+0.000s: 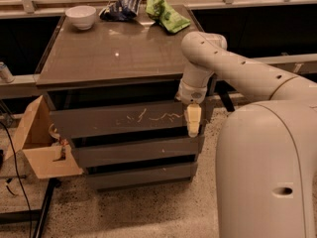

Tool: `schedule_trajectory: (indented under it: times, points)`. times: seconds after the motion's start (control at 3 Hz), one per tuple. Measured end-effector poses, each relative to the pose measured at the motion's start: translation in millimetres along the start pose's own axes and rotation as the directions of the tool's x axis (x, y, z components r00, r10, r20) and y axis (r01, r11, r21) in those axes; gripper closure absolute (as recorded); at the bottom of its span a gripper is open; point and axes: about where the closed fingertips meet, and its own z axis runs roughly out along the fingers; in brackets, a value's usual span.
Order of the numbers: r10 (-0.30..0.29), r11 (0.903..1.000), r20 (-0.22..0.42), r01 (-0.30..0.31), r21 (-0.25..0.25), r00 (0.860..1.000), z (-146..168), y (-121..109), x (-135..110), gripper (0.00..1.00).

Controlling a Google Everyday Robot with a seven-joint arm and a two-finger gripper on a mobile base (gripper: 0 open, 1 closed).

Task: Open top drawer

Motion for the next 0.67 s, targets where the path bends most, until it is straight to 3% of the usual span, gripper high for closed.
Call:
schedule_trajectory:
  times: [0.67]
  points:
    - [-0.015,0.9984,-0.029,0.016,0.055,0.999,-2.4,-18.8,-1.7,0.00]
